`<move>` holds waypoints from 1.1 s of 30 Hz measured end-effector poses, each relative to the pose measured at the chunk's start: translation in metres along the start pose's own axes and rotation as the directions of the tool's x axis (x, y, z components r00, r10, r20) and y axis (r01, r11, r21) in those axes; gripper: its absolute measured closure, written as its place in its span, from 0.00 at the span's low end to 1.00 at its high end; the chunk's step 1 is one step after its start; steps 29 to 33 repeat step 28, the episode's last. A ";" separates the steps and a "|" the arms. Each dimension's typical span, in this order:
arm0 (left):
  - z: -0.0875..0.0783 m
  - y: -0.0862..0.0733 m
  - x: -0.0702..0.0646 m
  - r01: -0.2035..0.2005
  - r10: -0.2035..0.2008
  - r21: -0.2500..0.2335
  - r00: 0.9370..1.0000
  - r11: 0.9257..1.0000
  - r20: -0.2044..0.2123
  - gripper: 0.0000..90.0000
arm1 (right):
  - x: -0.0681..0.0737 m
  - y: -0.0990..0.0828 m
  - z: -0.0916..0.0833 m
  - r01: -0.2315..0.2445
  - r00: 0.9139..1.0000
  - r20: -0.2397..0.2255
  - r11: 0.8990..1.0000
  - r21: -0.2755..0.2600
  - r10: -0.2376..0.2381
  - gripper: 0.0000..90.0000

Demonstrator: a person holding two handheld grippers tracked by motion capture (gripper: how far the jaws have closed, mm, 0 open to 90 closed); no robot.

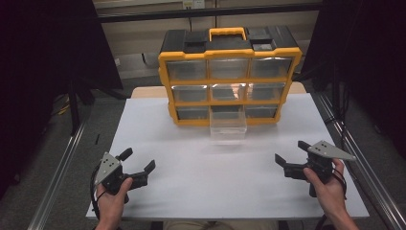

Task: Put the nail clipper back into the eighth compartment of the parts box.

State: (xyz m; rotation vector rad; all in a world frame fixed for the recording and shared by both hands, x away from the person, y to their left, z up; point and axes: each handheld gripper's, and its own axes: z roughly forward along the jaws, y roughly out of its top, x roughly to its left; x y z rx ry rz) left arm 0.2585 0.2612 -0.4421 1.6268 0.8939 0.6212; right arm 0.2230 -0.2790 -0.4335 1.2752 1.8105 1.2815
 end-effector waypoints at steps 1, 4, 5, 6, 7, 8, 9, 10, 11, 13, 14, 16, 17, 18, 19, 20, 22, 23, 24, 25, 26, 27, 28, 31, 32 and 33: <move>0.000 0.000 0.000 0.003 -0.003 0.002 1.000 1.000 0.000 0.05 | -0.001 -0.002 -0.003 -0.005 1.000 0.002 1.000 0.000 0.005 0.03; 0.000 -0.001 -0.001 0.004 -0.004 0.001 1.000 1.000 0.001 0.05 | -0.003 -0.005 -0.007 -0.019 1.000 0.017 1.000 0.000 0.019 0.03; 0.000 -0.001 -0.001 -0.001 0.001 0.003 1.000 1.000 -0.001 0.05 | -0.004 -0.007 -0.009 -0.017 1.000 0.019 1.000 0.003 0.017 0.03; 0.000 0.000 -0.001 0.000 0.000 0.002 1.000 1.000 -0.001 0.05 | -0.006 -0.010 -0.012 -0.021 1.000 0.023 1.000 0.006 0.021 0.03; -0.001 0.000 -0.001 -0.002 0.002 0.005 1.000 1.000 -0.002 0.05 | -0.006 -0.012 -0.013 -0.013 0.999 0.033 1.000 0.005 0.013 0.03; 0.000 -0.001 -0.001 -0.001 0.001 0.007 1.000 1.000 0.003 0.05 | -0.006 -0.012 -0.013 -0.013 0.999 0.033 1.000 0.005 0.013 0.03; 0.000 -0.001 -0.001 0.000 0.000 0.007 1.000 1.000 -0.002 0.05 | -0.006 -0.013 -0.014 -0.008 0.999 0.041 1.000 0.004 0.008 0.03; 0.000 -0.001 -0.001 0.005 -0.005 0.005 1.000 1.000 -0.002 0.05 | -0.007 -0.015 -0.014 -0.002 0.999 0.040 1.000 0.001 0.002 0.03; 0.000 0.000 -0.002 0.005 -0.005 0.004 1.000 1.000 0.002 0.05 | -0.008 -0.018 -0.012 0.009 0.999 0.050 1.000 0.006 -0.009 0.03; 0.000 -0.001 -0.002 0.005 -0.005 -0.003 1.000 1.000 0.008 0.05 | -0.008 -0.020 -0.011 0.021 0.999 0.043 1.000 0.018 -0.021 0.03; 0.000 -0.001 -0.002 0.005 -0.005 -0.003 1.000 1.000 0.008 0.05 | -0.008 -0.020 -0.011 0.021 0.999 0.043 1.000 0.018 -0.021 0.03; 0.001 -0.001 -0.003 0.004 -0.004 0.007 1.000 1.000 0.015 0.05 | -0.008 -0.020 -0.010 0.022 0.999 0.039 1.000 0.021 -0.023 0.03; 0.002 -0.002 -0.003 0.018 -0.018 0.012 1.000 1.000 0.026 0.05 | -0.009 -0.020 -0.010 0.014 0.999 0.037 1.000 0.019 -0.014 0.03; 0.002 -0.002 -0.003 0.018 -0.018 0.012 1.000 1.000 0.026 0.05 | -0.009 -0.020 -0.010 0.014 0.999 0.037 1.000 0.019 -0.014 0.03; 0.002 -0.002 -0.003 0.013 -0.013 0.013 1.000 1.000 0.026 0.05 | -0.009 -0.022 -0.010 0.013 0.999 0.042 1.000 0.023 -0.014 0.03; 0.002 -0.002 -0.003 0.013 -0.013 0.013 1.000 1.000 0.026 0.05 | -0.009 -0.022 -0.009 0.013 0.999 0.041 1.000 0.028 -0.014 0.03; 0.002 -0.002 -0.002 0.010 -0.010 0.013 1.000 1.000 0.021 0.05 | -0.008 -0.024 -0.007 0.013 0.999 0.042 0.999 0.036 -0.014 0.03; 0.002 -0.002 -0.002 0.010 -0.010 0.013 1.000 1.000 0.021 0.05 | -0.008 -0.024 -0.007 0.013 0.999 0.042 0.999 0.036 -0.014 0.03; 0.002 -0.002 -0.002 0.007 -0.008 0.013 1.000 1.000 0.018 0.05 | -0.008 -0.025 -0.006 0.011 0.999 0.041 0.999 0.042 -0.013 0.03; 0.003 -0.001 -0.002 0.009 -0.010 0.015 1.000 1.000 0.020 0.05 | -0.008 -0.025 -0.006 0.011 0.999 0.041 0.999 0.042 -0.013 0.03; 0.003 -0.001 -0.002 0.007 -0.007 0.017 1.000 1.000 0.020 0.05 | -0.009 -0.025 -0.005 0.015 0.999 0.041 0.999 0.044 -0.016 0.03; 0.003 -0.001 -0.002 0.006 -0.006 0.018 1.000 1.000 0.018 0.05 | -0.009 -0.025 -0.005 0.015 0.999 0.040 0.999 0.044 -0.017 0.03; 0.004 -0.001 -0.002 0.006 -0.006 0.017 1.000 1.000 0.018 0.05 | -0.009 -0.026 -0.005 0.017 0.999 0.041 0.999 0.046 -0.018 0.03; 0.004 -0.001 -0.002 0.006 -0.006 0.017 1.000 1.000 0.018 0.05 | -0.009 -0.026 -0.005 0.017 0.999 0.041 0.999 0.046 -0.018 0.03; 0.004 -0.001 -0.002 0.006 -0.006 0.017 1.000 1.000 0.018 0.05 | -0.009 -0.026 -0.005 0.017 0.999 0.041 0.999 0.046 -0.018 0.03; 0.004 -0.001 -0.002 0.006 -0.006 0.017 1.000 1.000 0.018 0.05 | -0.009 -0.026 -0.005 0.017 0.999 0.041 0.999 0.046 -0.018 0.03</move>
